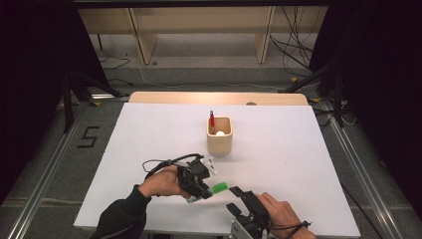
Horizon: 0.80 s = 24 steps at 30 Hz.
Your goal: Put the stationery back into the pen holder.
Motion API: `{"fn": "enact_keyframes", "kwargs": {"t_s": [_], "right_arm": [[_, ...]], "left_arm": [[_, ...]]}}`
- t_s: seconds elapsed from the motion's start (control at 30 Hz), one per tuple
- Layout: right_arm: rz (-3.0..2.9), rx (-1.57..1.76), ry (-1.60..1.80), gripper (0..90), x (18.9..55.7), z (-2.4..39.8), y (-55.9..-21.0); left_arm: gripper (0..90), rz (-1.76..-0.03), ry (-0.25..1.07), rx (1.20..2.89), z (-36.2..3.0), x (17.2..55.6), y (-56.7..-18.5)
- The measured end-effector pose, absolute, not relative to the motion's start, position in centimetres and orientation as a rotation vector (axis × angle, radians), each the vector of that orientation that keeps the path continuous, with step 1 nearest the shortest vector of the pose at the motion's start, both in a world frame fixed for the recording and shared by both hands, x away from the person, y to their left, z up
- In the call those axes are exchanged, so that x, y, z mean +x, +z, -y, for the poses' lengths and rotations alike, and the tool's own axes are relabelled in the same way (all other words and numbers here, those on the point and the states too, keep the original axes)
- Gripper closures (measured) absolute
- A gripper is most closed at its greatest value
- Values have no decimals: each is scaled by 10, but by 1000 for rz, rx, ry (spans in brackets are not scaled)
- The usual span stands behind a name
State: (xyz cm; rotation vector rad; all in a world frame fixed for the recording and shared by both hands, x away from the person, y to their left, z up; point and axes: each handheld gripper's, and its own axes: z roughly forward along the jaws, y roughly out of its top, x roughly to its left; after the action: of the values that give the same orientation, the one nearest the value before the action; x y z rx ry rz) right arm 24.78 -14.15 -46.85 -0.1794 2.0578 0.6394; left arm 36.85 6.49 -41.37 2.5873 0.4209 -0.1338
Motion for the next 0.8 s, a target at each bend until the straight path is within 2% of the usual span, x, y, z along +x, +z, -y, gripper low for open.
{"fn": "enact_keyframes", "kwargs": {"t_s": [0.8], "right_arm": [[-2182, 673, 1252, 293, 280, 183, -444]], "left_arm": [[766, -695, 61, 2189, -96, 391, -411]]}}
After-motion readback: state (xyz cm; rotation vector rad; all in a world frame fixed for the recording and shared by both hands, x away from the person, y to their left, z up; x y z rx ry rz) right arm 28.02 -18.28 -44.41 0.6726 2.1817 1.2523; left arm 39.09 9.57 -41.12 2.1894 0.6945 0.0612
